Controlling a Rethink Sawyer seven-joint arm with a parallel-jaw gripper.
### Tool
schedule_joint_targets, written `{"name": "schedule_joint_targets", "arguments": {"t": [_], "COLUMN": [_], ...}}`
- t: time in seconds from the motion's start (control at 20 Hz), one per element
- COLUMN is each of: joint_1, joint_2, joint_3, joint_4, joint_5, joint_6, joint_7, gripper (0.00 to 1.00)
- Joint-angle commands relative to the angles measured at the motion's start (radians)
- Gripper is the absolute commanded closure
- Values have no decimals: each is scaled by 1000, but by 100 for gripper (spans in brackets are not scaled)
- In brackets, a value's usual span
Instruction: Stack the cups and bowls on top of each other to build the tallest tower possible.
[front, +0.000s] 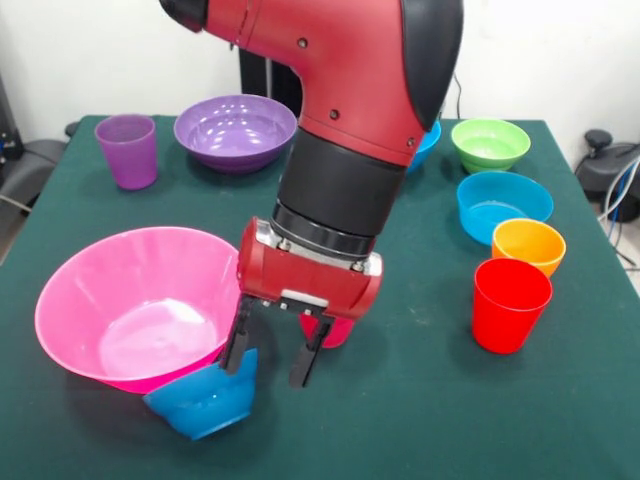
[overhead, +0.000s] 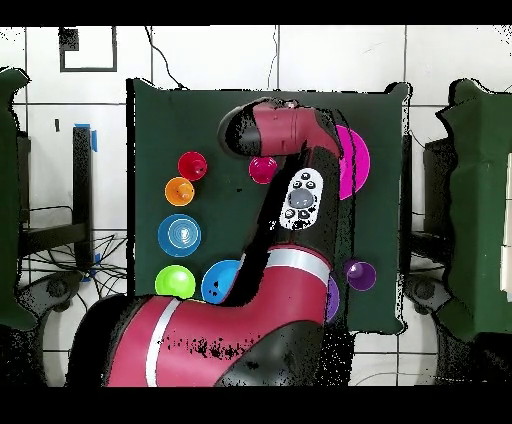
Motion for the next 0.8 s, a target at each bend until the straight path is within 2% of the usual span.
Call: {"name": "schedule_joint_targets", "arguments": {"t": [0.05, 0.5, 0.8], "joint_1": [25, 21, 21], "joint_2": [62, 65, 15], "joint_3": [59, 60, 49], "joint_4": [2, 39, 72], "joint_5": [-13, -7, -23], "joint_6": [116, 116, 180], "joint_7": [55, 56, -4], "gripper": [0, 0, 0]}}
